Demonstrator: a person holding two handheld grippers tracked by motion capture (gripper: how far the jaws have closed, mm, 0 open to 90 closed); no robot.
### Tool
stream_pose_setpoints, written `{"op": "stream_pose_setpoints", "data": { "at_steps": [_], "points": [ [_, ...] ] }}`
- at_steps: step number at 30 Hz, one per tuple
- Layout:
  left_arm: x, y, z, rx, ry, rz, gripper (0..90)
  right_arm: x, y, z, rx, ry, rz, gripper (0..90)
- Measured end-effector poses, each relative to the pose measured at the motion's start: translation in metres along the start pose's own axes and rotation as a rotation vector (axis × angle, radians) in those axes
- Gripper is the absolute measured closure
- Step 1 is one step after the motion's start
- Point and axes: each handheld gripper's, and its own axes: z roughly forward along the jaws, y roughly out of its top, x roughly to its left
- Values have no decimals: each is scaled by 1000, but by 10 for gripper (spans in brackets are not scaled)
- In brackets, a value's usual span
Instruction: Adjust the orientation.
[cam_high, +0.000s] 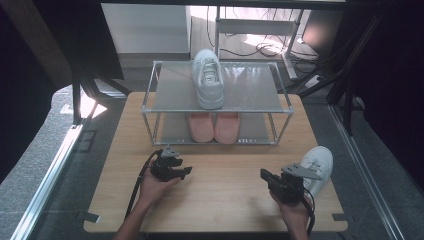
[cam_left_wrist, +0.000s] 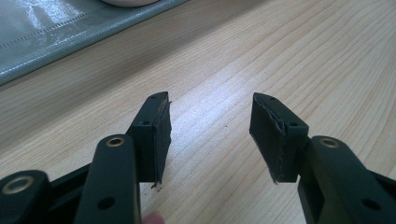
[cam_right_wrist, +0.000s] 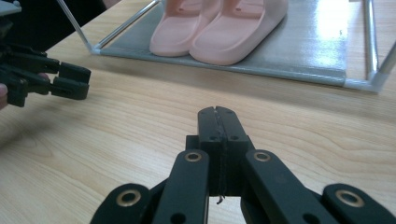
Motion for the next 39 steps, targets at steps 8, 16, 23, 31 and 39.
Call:
{"op": "stream_pose_setpoints", "data": {
  "at_steps": [8, 16, 23, 31, 39],
  "points": [
    [0, 0, 0, -1, -1, 1, 488, -5, -11, -17, 8, -40, 4, 900],
    [-1, 0, 1, 2, -1, 2, 488, -14, -28, -31, 29, -90, 26, 900],
    [-1, 0, 1, 5, -1, 1, 488, -24, -37, -36, 33, -127, 50, 900],
    [-1, 0, 2, 7, -1, 2, 488, -26, -40, -39, 39, -136, 41, 900],
    [-1, 0, 0, 4, -1, 2, 488, -29, -46, -51, 40, -128, 48, 900]
  ]
}}
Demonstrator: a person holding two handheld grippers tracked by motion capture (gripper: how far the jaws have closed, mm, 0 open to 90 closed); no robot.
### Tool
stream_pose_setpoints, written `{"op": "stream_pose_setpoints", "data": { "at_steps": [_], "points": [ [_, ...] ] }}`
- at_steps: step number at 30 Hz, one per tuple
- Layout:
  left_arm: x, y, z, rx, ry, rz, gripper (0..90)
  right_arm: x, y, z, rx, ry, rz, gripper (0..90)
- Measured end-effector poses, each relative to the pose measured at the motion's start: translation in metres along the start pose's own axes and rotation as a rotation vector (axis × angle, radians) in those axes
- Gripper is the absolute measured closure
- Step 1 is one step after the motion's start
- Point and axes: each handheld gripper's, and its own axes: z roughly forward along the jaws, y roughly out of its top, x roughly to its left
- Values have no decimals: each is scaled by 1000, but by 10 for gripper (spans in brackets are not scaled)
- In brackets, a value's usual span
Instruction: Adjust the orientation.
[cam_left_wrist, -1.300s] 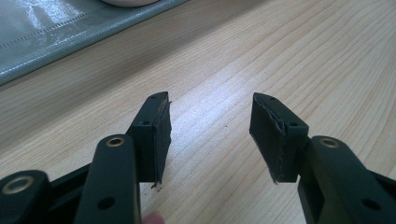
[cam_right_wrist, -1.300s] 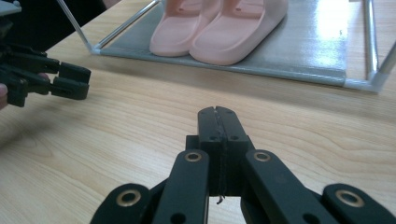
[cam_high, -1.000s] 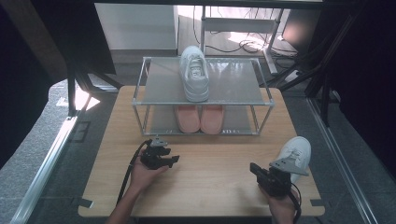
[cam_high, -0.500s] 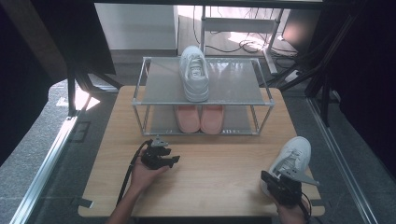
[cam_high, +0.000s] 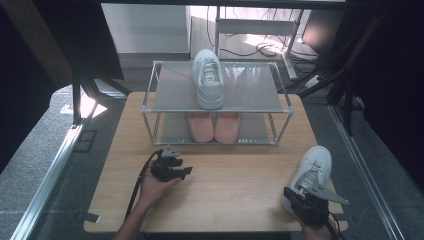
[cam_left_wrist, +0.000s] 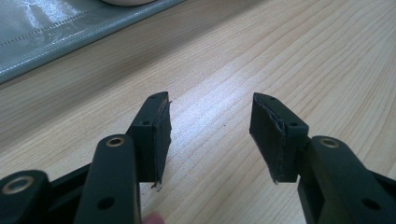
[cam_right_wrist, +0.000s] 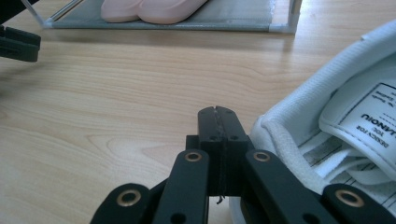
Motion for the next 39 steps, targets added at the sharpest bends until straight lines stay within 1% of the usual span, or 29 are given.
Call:
{"op": "stream_pose_setpoints", "data": {
  "at_steps": [5, 11, 18, 22, 24, 26, 27, 28, 30, 39],
  "points": [
    [0, 0, 0, 0, 0, 1, 488, -7, -4, -8, -3, 17, 19, 900],
    [0, 0, 0, 2, 1, 0, 488, -15, -9, -18, -1, 14, 27, 900],
    [-1, 0, 1, 4, 0, 0, 487, -25, -15, -31, -2, -22, 41, 900],
    [-1, 0, 1, 4, 1, 0, 487, -36, -18, -39, -12, -52, 61, 900],
    [-1, 0, 1, 5, 1, -1, 487, -41, -19, -42, -20, -75, 67, 900],
    [-1, 0, 2, 5, 0, 2, 487, -47, -19, -45, -25, -75, 79, 900],
    [-1, 0, 2, 7, 0, 2, 487, -48, -19, -46, -28, -93, 73, 900],
    [-1, 0, 2, 8, 0, 3, 487, -50, -19, -46, -27, -94, 79, 900],
    [-1, 0, 2, 7, -1, 2, 487, -54, -19, -47, -32, -78, 91, 900],
    [0, -1, 3, 12, 0, -4, 486, -57, -19, -48, -28, -64, 71, 900]
  ]
}}
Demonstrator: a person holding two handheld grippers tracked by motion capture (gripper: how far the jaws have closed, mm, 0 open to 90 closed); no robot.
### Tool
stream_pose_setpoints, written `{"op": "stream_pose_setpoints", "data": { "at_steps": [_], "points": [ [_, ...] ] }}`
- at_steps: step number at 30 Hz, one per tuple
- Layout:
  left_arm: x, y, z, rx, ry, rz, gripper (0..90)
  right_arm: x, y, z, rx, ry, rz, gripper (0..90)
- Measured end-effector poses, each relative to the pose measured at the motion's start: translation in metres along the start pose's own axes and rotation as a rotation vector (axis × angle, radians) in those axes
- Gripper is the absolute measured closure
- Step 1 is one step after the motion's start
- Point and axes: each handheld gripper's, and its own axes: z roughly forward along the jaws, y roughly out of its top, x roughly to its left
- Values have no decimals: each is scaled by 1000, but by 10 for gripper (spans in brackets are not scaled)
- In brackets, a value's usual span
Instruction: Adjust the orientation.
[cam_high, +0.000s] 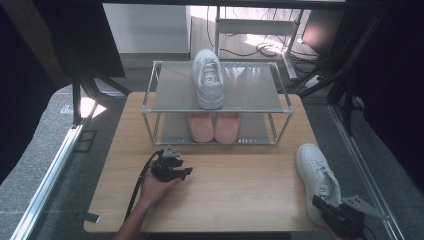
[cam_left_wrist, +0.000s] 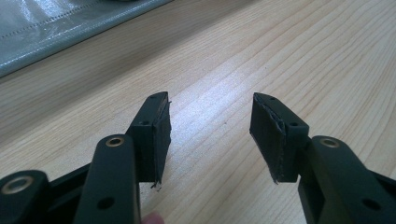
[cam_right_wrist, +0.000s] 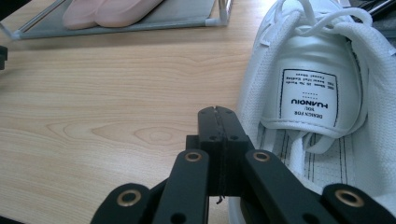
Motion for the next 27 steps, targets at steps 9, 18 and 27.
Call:
{"op": "stream_pose_setpoints", "data": {
  "at_steps": [9, 18, 27],
  "points": [
    [-1, 0, 2, 3, -3, 6, 486, 4, 0, 2, 2, 20, -10, 900],
    [-1, 0, 2, 2, -5, 3, 486, 2, 19, -13, -49, 25, -17, 900],
    [-1, 0, 4, 5, -4, 4, 486, -36, 55, -18, -90, -23, -22, 900]
  ]
}}
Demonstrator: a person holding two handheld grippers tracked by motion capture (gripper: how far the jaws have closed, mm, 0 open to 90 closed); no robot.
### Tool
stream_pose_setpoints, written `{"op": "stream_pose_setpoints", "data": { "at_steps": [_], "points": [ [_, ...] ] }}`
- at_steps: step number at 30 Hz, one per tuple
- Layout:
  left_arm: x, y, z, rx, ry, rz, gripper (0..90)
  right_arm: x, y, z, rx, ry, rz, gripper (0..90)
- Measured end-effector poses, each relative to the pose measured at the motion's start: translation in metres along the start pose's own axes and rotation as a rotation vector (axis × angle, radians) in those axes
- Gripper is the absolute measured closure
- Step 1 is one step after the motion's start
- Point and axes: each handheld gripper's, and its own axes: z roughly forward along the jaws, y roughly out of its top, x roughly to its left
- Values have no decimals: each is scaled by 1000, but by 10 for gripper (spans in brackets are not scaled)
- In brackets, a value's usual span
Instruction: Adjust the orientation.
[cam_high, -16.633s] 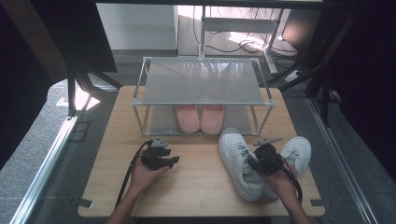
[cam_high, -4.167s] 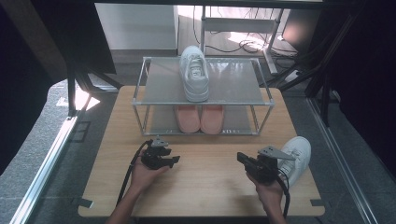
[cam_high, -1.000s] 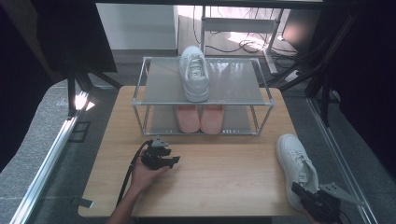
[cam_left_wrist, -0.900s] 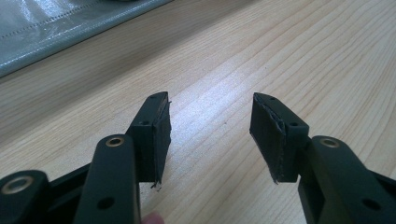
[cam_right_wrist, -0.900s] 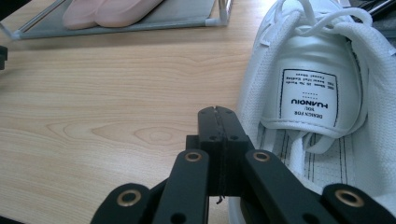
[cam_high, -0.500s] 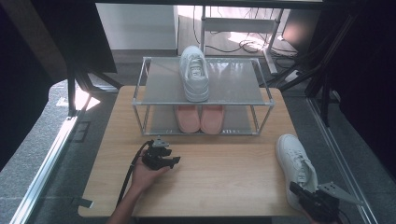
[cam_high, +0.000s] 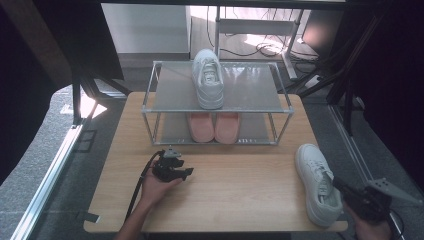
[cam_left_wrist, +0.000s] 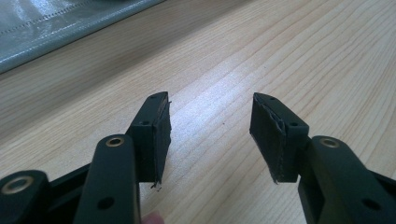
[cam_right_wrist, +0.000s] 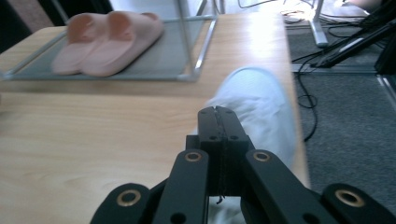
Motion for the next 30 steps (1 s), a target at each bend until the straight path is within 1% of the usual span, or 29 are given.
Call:
{"op": "stream_pose_setpoints", "data": {
  "at_steps": [3, 6, 8, 10, 12, 14, 16, 21, 27, 30],
  "points": [
    [0, 0, 0, 1, 0, 2, 486, -22, 7, 13, 18, -19, 13, 900],
    [1, 0, 1, 3, 2, 0, 486, -42, 11, 29, 22, -13, 34, 900],
    [1, 0, 1, 5, 2, 2, 486, -55, 12, 42, 39, -22, 45, 900],
    [1, 0, 2, 7, 3, 1, 486, -65, 13, 53, 55, -27, 59, 900],
    [1, 0, 1, 8, 4, 2, 486, -70, 11, 61, 60, -28, 73, 900],
    [2, 0, 1, 6, 5, 1, 486, -71, 10, 64, 55, -28, 80, 900],
    [2, 0, 0, 5, 5, -4, 486, -68, 8, 61, 39, -27, 79, 900],
    [0, 0, 2, 9, 1, 1, 486, -56, 7, 45, 6, -16, 49, 887],
    [-1, 0, 0, 3, 1, 2, 486, -40, 7, 35, -4, -3, 18, 830],
    [0, 0, 0, 4, 2, 1, 486, -37, 6, 33, 9, -8, 3, 797]
  ]
}}
